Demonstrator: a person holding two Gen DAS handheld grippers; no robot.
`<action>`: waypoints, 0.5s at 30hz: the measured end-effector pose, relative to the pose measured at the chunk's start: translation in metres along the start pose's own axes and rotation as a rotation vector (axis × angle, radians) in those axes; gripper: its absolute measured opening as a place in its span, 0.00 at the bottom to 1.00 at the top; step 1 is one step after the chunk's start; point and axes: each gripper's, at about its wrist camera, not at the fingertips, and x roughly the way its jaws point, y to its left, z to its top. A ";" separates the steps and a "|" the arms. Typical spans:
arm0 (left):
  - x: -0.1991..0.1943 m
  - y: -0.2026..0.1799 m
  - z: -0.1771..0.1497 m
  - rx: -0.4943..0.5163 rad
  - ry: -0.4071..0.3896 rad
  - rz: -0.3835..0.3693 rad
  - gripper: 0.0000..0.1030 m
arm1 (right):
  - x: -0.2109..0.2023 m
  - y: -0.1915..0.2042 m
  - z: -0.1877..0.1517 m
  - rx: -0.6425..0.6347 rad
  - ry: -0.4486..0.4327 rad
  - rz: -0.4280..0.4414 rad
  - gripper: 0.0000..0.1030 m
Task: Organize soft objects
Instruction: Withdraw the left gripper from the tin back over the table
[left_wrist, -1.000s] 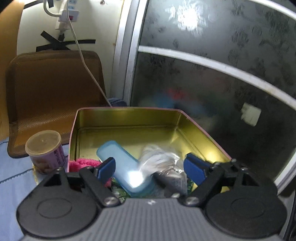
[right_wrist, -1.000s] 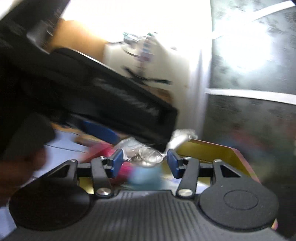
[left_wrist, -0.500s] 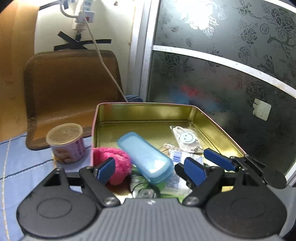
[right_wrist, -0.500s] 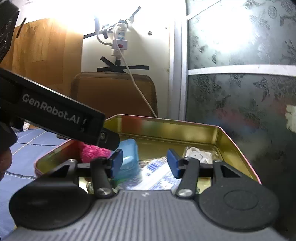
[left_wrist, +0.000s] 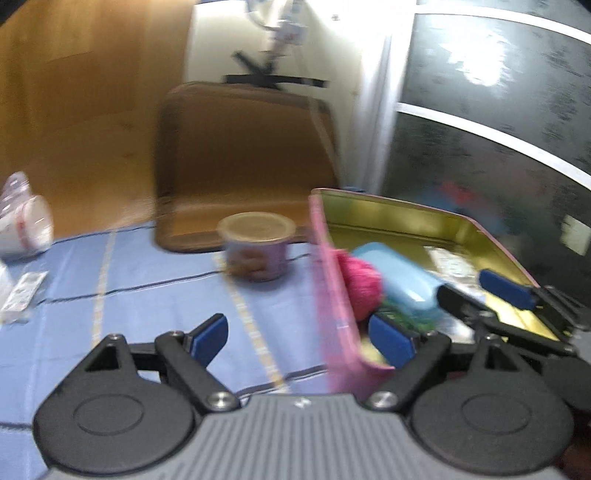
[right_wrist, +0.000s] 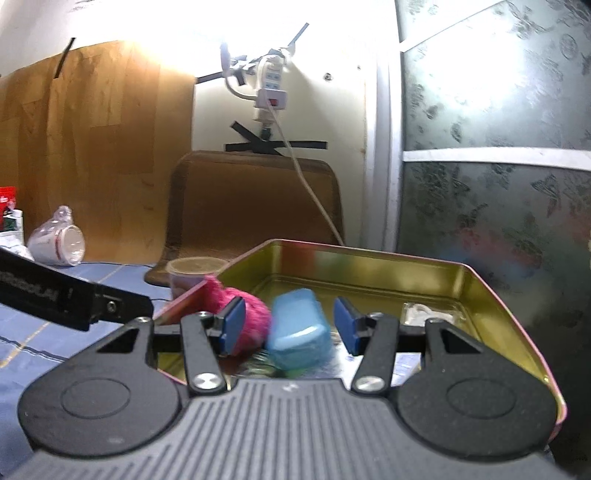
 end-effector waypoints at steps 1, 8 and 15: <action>-0.001 0.006 -0.001 -0.009 0.002 0.018 0.84 | -0.001 0.004 0.001 -0.004 -0.005 0.009 0.54; -0.009 0.044 -0.011 -0.048 0.017 0.161 0.85 | -0.006 0.035 0.007 -0.024 -0.035 0.093 0.56; -0.019 0.090 -0.021 -0.120 0.030 0.273 0.86 | -0.004 0.072 0.011 -0.074 -0.026 0.181 0.57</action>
